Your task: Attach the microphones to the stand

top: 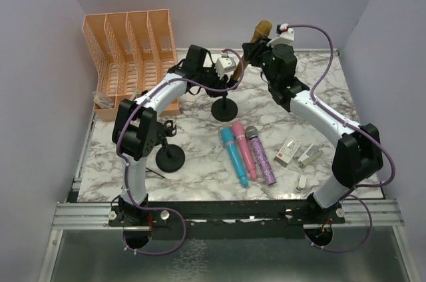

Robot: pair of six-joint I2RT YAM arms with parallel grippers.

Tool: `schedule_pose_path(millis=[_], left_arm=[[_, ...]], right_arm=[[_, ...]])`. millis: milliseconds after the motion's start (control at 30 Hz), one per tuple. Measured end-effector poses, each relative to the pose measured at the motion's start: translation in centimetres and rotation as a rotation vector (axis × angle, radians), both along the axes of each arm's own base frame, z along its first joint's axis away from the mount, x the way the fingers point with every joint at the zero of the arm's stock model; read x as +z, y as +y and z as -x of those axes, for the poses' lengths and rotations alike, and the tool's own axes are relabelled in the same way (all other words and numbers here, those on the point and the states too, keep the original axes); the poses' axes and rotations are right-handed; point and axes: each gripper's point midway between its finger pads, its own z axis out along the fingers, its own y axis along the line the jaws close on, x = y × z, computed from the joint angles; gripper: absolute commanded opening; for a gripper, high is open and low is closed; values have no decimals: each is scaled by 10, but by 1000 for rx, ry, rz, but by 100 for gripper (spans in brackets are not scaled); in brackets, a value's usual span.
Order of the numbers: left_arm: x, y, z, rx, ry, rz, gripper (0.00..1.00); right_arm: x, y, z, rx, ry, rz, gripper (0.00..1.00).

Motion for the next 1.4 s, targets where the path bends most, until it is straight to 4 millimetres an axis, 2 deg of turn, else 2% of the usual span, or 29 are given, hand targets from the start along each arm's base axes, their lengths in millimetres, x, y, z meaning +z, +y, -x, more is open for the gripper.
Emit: schedule_pose_path(millis=[233,767,1000,1167,1400], left_arm=[[1,-1,0,6,-11,13,0],[1,3,-1,77,-27,94,0],[2,3,-3,92,-23,111,0],[2,3,-2,99,-16,114,0],[1,3,-2,108,-10,123,0]], right_arm=[[-17,2,3,40,-7,58,1],[-15,30,17,264,-184,126,1],[-16,38,16,319,-230,144,1],[-20,40,18,354,-232,161,1],[-35,43,17,384,-216,151,1]])
